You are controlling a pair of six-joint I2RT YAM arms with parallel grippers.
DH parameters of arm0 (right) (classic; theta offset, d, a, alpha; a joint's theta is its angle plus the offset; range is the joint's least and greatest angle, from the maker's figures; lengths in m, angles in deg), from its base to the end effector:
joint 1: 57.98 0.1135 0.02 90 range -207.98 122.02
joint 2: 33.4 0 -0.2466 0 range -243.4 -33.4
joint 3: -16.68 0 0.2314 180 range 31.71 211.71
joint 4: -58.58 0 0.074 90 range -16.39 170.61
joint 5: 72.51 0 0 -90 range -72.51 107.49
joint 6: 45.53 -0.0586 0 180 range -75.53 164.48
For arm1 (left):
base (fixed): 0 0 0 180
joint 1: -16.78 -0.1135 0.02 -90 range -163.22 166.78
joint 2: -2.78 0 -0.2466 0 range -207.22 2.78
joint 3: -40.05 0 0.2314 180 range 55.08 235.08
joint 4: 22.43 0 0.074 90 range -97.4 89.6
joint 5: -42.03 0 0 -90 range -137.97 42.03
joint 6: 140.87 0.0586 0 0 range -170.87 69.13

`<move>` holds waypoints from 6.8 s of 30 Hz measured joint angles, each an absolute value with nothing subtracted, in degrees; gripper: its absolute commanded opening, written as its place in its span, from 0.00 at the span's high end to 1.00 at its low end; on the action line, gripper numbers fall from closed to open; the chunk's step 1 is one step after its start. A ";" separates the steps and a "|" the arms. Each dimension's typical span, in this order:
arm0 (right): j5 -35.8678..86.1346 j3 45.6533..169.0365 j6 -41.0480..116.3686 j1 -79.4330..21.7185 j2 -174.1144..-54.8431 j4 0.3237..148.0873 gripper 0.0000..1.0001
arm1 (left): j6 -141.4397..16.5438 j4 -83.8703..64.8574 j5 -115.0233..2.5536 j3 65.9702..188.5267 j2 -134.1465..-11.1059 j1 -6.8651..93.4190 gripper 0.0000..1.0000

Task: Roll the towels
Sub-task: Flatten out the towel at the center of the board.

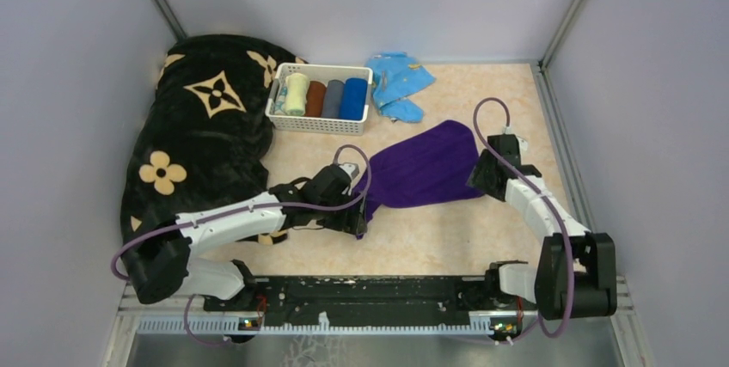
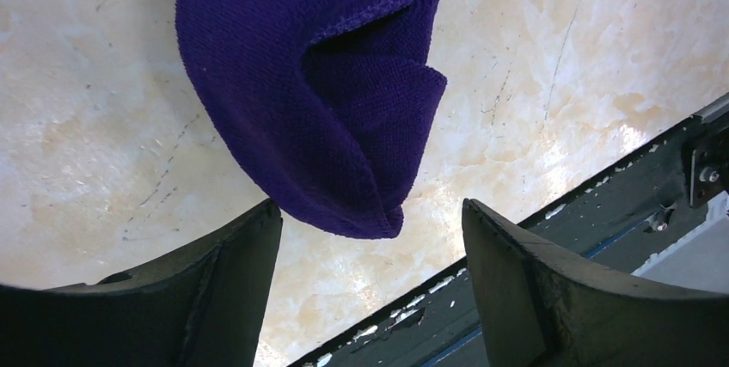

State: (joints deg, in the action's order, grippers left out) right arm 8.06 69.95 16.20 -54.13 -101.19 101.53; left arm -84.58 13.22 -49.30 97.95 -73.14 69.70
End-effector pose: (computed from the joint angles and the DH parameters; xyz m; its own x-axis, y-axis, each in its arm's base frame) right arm 0.2218 0.0053 0.1727 -0.7306 0.4191 -0.5390 0.4175 0.8989 0.1330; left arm 0.1548 -0.2071 0.1743 -0.8513 0.2062 -0.4824 0.4008 0.8490 -0.3444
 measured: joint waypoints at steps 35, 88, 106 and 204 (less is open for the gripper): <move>4.21 93.14 14.83 -62.61 -95.37 103.65 1.00 | -76.98 26.88 -10.70 118.76 -69.71 69.14 0.65; 13.96 84.86 18.98 -63.02 -94.74 99.32 1.00 | -56.63 28.50 -45.97 120.27 -97.99 41.46 0.58; 14.40 84.59 19.00 -63.02 -95.09 98.56 1.00 | -54.44 32.10 -48.44 120.90 -95.17 41.36 0.57; 7.56 96.55 23.96 -68.88 -126.24 86.65 1.00 | -51.99 20.37 -33.21 135.20 -97.88 31.67 1.00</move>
State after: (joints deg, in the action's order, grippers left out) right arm 7.56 96.55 23.96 -68.88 -126.24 86.65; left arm -51.99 20.37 -33.21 135.20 -97.88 31.67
